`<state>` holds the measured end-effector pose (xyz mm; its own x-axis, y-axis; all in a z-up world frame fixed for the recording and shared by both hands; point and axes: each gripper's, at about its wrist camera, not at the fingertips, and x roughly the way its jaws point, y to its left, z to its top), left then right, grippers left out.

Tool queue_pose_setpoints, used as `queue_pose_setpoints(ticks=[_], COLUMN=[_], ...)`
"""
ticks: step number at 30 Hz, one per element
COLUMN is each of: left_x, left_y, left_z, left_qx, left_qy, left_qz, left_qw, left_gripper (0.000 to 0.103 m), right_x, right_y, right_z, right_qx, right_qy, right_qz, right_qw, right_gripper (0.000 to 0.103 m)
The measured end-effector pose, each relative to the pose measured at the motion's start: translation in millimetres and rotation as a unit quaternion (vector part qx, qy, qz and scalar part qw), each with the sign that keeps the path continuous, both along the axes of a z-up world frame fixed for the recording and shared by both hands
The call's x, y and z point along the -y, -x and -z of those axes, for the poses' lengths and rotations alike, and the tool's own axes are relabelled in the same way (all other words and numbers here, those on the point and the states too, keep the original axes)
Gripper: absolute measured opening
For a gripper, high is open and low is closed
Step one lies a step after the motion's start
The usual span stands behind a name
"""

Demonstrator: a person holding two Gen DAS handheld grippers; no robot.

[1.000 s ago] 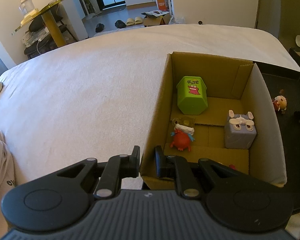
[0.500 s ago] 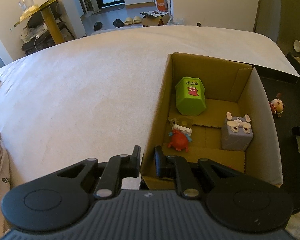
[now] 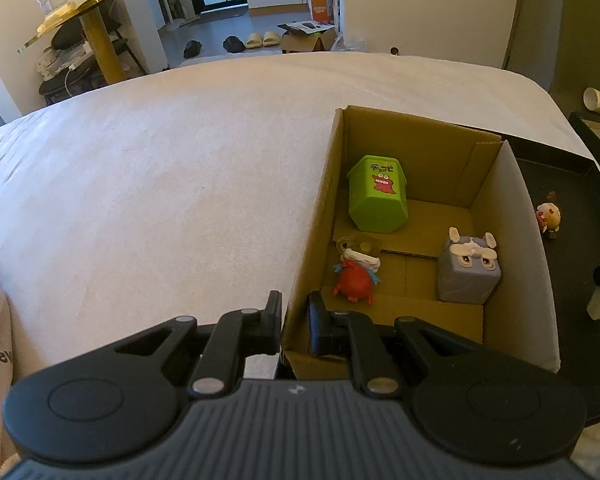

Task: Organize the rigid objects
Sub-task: 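Close the right gripper on the white charger plug, then lift the white charger with the right gripper and carry it toward the box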

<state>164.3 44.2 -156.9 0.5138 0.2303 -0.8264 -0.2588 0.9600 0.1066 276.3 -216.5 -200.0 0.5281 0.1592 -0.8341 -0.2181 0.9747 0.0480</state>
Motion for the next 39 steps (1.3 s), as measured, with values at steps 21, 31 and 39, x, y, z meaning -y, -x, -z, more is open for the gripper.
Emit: queue_pose_setpoints(ticks=[21, 31, 39], left_x=[-4, -9, -14], left_y=[0, 2, 4], left_z=[2, 1, 1], left_qx=[0.005, 0.015, 0.021], left_qy=[0.014, 0.034, 0.049], left_qz=[-0.002, -0.004, -0.004], left_qw=[0.9999, 0.9993, 0.9986], left_gripper=[0.011, 0.011, 0.011], right_x=[-26, -60, -89], right_y=[16, 17, 15], right_z=[-61, -96, -104], right_qx=[0.056, 0.090, 0.096], right_qy=[-0.033, -0.046, -0.049], right_qz=[-0.039, -0.075, -0.102], right_qw=[0.997, 0.992, 0.989], right_gripper=[0.037, 0.037, 0.037])
